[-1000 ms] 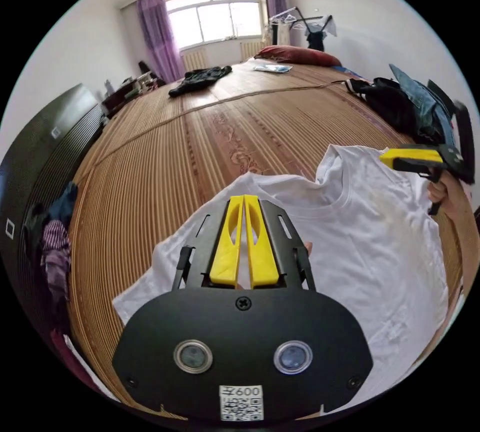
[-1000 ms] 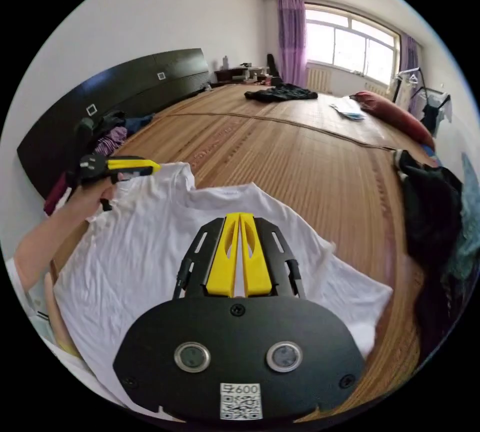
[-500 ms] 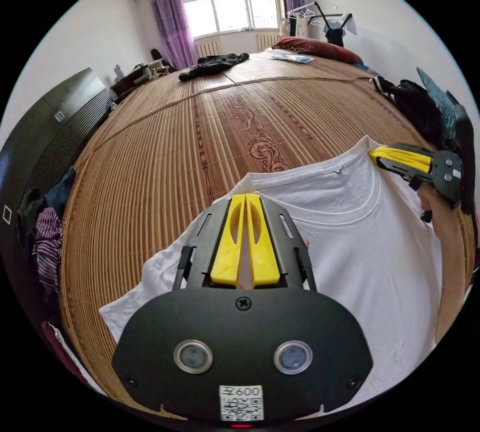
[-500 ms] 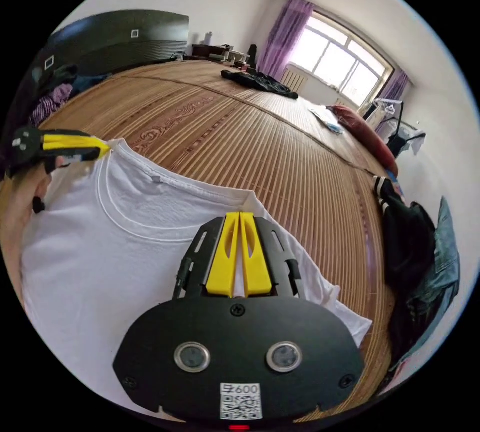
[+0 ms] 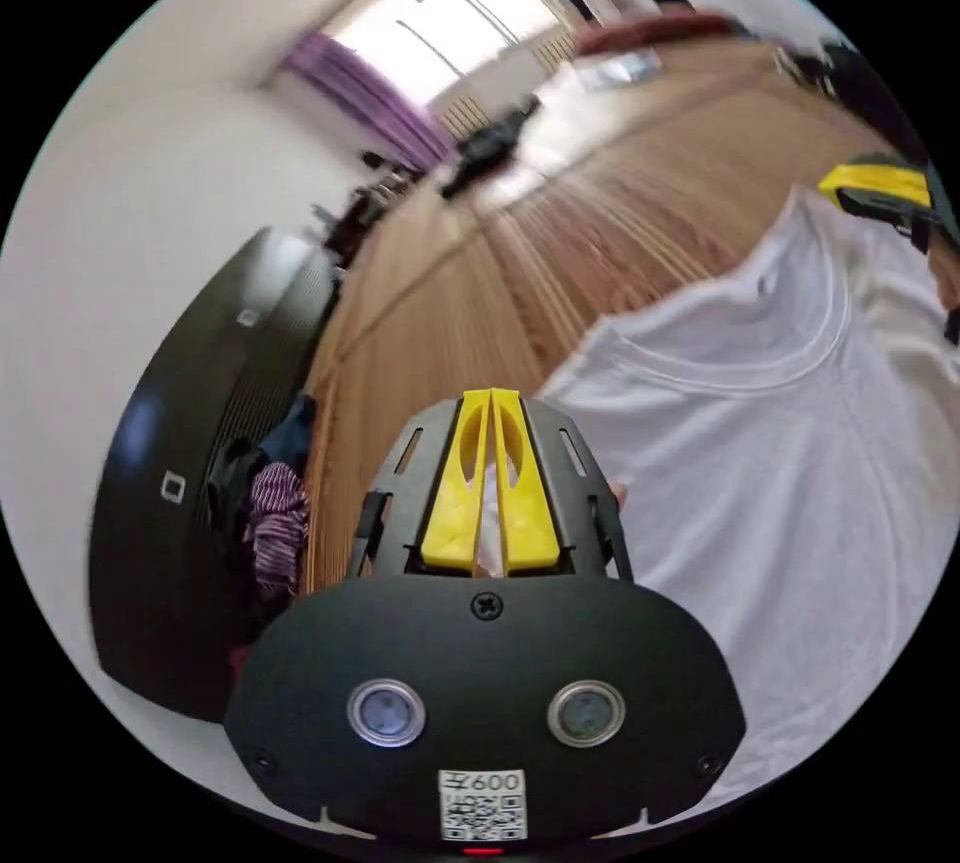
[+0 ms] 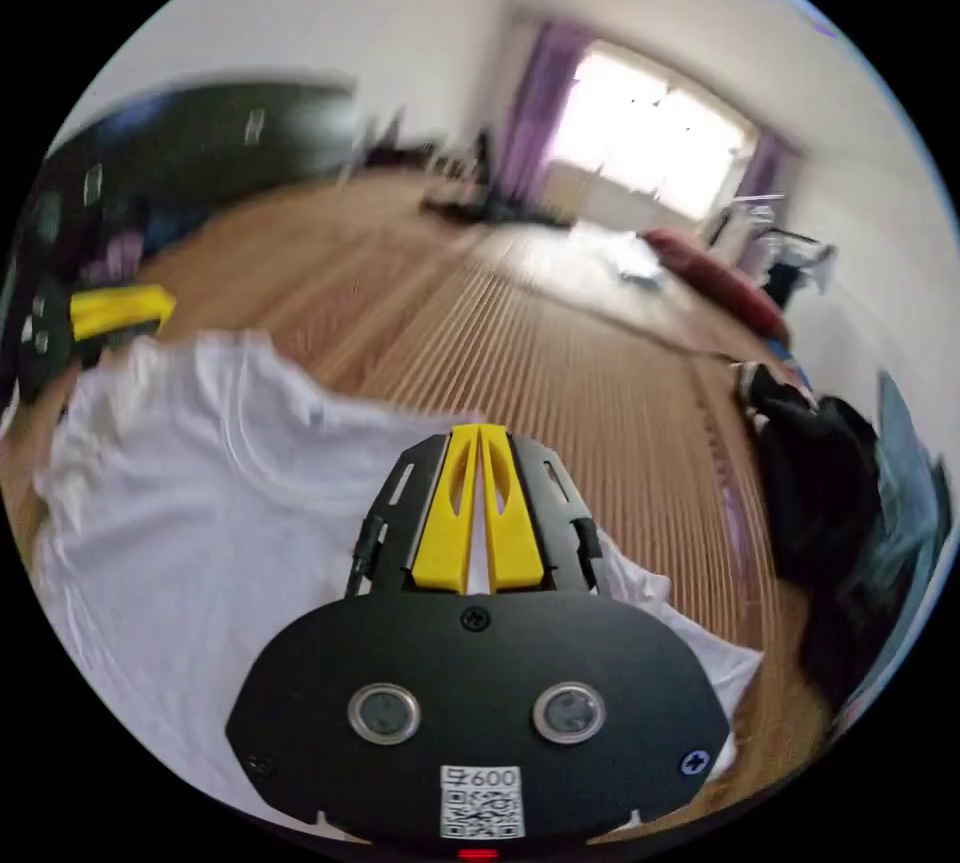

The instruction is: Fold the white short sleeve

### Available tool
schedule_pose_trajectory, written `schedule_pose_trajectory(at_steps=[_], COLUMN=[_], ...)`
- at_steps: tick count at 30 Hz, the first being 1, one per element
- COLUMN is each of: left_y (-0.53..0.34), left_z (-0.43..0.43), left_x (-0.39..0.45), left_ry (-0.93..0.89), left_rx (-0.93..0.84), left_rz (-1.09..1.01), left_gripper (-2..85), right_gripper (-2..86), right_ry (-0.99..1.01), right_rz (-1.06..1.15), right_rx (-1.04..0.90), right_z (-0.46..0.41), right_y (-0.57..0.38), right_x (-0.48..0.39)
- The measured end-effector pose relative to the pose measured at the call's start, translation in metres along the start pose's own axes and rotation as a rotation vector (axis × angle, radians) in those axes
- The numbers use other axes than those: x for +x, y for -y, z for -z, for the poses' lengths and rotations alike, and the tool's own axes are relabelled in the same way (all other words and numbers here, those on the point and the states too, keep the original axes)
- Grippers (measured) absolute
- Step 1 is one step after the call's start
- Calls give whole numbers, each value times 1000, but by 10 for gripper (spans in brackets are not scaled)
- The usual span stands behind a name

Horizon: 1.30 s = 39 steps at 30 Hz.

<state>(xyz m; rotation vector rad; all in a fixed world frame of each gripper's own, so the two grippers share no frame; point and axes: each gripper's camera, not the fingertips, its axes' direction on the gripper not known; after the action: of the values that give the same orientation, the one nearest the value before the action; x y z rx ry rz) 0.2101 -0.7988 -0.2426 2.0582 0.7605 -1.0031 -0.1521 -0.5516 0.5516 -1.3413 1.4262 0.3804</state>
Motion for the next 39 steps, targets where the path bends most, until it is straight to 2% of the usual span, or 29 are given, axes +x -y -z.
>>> schedule_pose_trajectory(at_steps=[2, 5, 6, 9, 10, 12, 14, 15, 17, 19, 21, 23, 26, 29, 33, 34, 37, 39], left_y=[-47, -157, -205, -302, -316, -354, -358, -352, -344, -336, -326, -325, -334, -347, -363, -364, -368, -371], left_z=[21, 32, 42, 56, 56, 54, 45, 38, 35, 47, 52, 47, 43, 29, 8, 7, -1, -6], left_x=[-62, -130, -149, -186, -193, -229, -246, -249, -251, -249, -239, -232, -244, -273, -302, -305, -316, -323], left_ry=[-118, -362, -439, -513, -522, -668, -759, -702, -576, -459, -322, -294, -317, -462, -522, -525, -553, -557], left_rx=[-70, -267, -264, -179, -161, -54, -26, -120, -200, -139, -144, -194, -186, -170, -229, -232, -248, -266], left_rz=[52, 169, 253, 488, 536, 720, 696, 616, 549, 472, 338, 236, 240, 348, 423, 427, 418, 406], left_gripper=[4, 3, 2, 2, 2, 2, 2, 2, 2, 2, 2, 3, 3, 3, 4, 4, 4, 4], right_gripper=[-8, -8, -8, -8, -8, -8, -8, -8, -8, -8, -8, -8, -8, -8, -8, -8, -8, -8], right_ry=[42, 237, 346, 564, 584, 619, 574, 562, 565, 562, 564, 582, 606, 644, 452, 441, 352, 264], right_rz=[-31, 129, 194, 390, 432, 575, 633, 640, 616, 597, 612, 609, 685, 822, 642, 610, 533, 592], right_rx=[81, -131, -214, -401, -429, -512, -552, -568, -566, -589, -743, -694, -683, -570, -366, -365, -540, -710], right_z=[20, -8, -23, -57, -62, -81, -101, -115, -135, -158, -196, -202, -212, -207, -212, -215, -250, -281], right_y=[-4, -14, -25, -64, -74, -114, -143, -158, -174, -188, -219, -228, -251, -278, -272, -270, -269, -287], right_x=[-4, -54, -83, -174, -193, -255, -287, -301, -313, -324, -343, -346, -343, -329, -268, -257, -211, -190])
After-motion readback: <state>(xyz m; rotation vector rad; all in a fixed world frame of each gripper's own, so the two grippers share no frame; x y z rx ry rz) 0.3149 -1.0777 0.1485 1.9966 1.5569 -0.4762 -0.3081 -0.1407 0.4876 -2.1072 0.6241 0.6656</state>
